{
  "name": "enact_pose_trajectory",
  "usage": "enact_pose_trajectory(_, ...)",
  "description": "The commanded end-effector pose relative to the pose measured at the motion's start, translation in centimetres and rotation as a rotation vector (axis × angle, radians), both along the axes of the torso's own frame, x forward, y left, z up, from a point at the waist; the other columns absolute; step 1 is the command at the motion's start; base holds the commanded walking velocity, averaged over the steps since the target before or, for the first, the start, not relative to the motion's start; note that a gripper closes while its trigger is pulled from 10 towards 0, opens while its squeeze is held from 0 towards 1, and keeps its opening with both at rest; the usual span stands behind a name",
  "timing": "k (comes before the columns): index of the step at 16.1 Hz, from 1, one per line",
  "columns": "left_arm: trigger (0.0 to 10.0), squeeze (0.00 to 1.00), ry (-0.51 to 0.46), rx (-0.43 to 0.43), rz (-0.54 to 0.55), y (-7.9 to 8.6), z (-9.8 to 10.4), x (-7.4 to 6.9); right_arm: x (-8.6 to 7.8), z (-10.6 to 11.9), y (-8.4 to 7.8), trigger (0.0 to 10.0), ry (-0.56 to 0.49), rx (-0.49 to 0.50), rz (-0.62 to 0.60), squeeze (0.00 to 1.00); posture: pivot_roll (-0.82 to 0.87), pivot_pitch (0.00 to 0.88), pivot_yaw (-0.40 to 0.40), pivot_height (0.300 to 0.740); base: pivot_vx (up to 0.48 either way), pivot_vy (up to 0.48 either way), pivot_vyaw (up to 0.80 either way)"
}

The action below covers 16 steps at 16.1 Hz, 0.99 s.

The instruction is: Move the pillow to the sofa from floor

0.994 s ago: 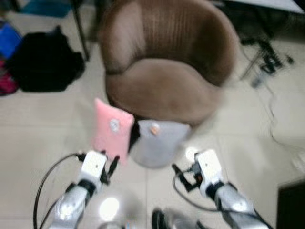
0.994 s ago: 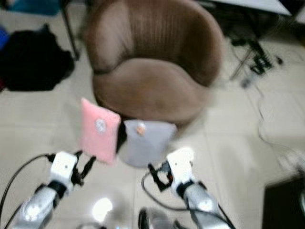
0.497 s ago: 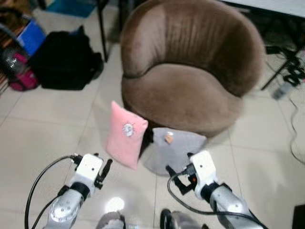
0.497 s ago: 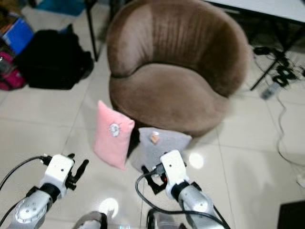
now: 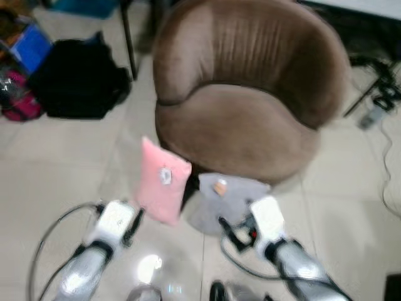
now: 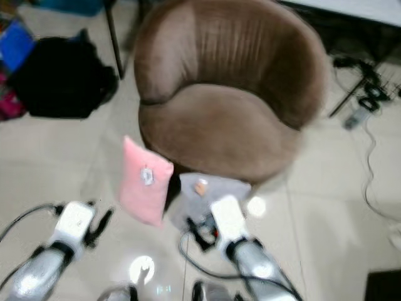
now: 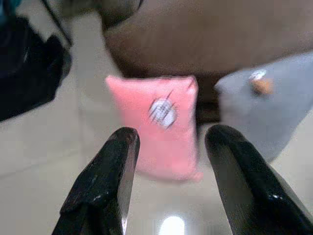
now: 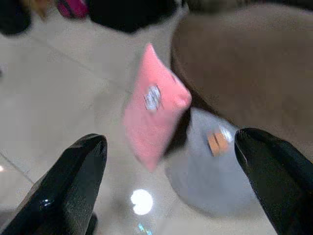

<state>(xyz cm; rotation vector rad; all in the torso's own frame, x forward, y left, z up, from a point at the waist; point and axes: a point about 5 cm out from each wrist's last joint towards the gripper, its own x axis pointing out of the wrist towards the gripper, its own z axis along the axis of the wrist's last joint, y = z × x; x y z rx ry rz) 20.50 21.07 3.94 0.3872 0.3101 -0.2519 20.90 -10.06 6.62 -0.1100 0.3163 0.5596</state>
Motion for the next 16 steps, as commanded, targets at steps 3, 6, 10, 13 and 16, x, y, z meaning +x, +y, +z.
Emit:
enact_pose_trajectory(3, 10.0, 0.0, -0.001, 0.036, -0.031, -0.72, 0.29, 0.3, -0.41, -0.57, -0.94, 10.0, 0.029, -0.02, -0.022, 0.01, -0.04, 0.23, -0.091, 0.74, 0.351, -0.32, 0.0)
enact_pose_trajectory(6, 10.0, 0.0, -0.003, 0.051, -0.076, -0.81, 0.41, 0.46, -0.37, -0.55, -0.8, 10.0, 0.028, -0.018, -0.017, 0.02, -0.04, 0.227, -0.087, 0.74, 0.209, -0.24, 0.0)
enact_pose_trajectory(10, 10.0, 0.0, 0.025, 0.03, -0.06, -0.73, 0.21, 0.4, -0.32, -0.49, -0.75, 10.0, 0.019, -0.023, -0.021, 0.01, -0.03, 0.225, -0.086, 0.74, 0.0, 0.0, 0.0)
enact_pose_trajectory(13, 10.0, 0.0, 0.017, 0.017, -0.059, -0.68, 0.17, 0.47, -0.24, -0.48, -0.83, 10.0, 0.012, -0.055, -0.034, 0.02, -0.03, 0.222, -0.086, 0.74, 0.0, 0.0, 0.0)
enact_pose_trajectory(16, 10.0, 0.0, 0.017, 0.032, -0.074, -0.72, 0.2, 0.59, -0.22, -0.61, -0.74, 10.0, 0.018, -0.028, -0.039, 0.0, -0.03, 0.215, -0.086, 0.74, 0.0, 0.0, -0.76)
